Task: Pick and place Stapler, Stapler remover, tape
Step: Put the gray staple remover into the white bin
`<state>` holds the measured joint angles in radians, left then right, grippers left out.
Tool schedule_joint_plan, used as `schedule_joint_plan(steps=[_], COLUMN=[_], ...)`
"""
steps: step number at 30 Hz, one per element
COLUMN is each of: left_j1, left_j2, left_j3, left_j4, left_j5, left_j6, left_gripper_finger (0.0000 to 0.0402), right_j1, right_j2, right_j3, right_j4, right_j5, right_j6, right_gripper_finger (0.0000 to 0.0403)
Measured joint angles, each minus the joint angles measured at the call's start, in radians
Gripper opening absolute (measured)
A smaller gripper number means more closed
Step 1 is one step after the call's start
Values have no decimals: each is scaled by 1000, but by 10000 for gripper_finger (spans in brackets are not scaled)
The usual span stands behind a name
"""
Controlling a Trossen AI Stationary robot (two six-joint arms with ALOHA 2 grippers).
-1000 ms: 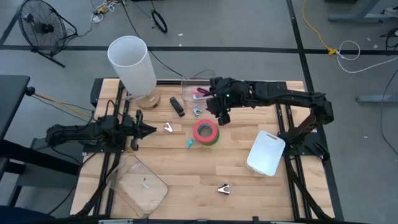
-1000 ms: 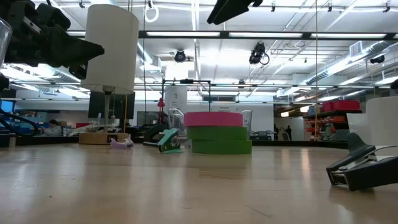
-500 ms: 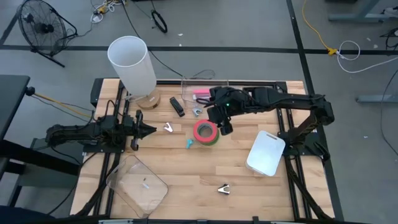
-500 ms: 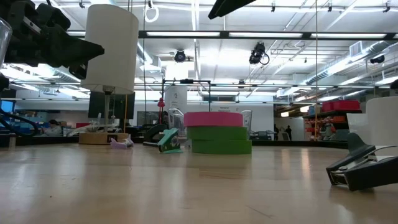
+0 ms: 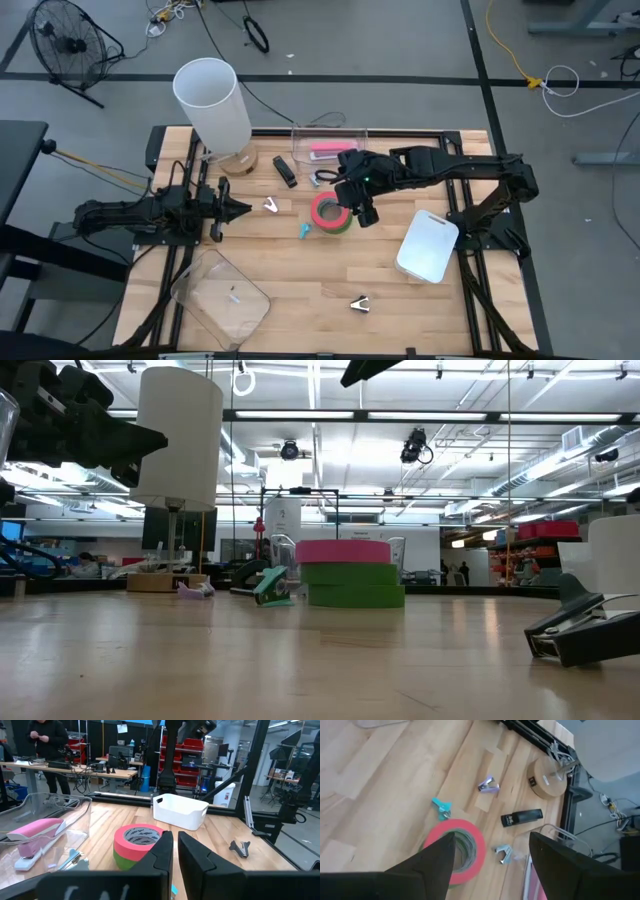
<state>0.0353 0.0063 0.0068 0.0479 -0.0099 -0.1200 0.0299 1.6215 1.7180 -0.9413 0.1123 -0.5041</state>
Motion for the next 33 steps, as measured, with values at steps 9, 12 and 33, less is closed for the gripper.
schedule_joint_plan(steps=[9,12,33], left_j1=[0,0,0], left_j2=[0,0,0], left_j3=[0,0,0], left_j4=[0,0,0], left_j5=[0,0,0], left_j6=[0,0,0], left_gripper_finger=[30,30,30], right_j1=[46,72,448], right_j2=[15,16,22], right_j3=[-1,0,0], right_j4=[-79,-73,-74], right_j5=[-119,-158,-75], right_j6=[26,26,227], right_gripper_finger=[254,254,254])
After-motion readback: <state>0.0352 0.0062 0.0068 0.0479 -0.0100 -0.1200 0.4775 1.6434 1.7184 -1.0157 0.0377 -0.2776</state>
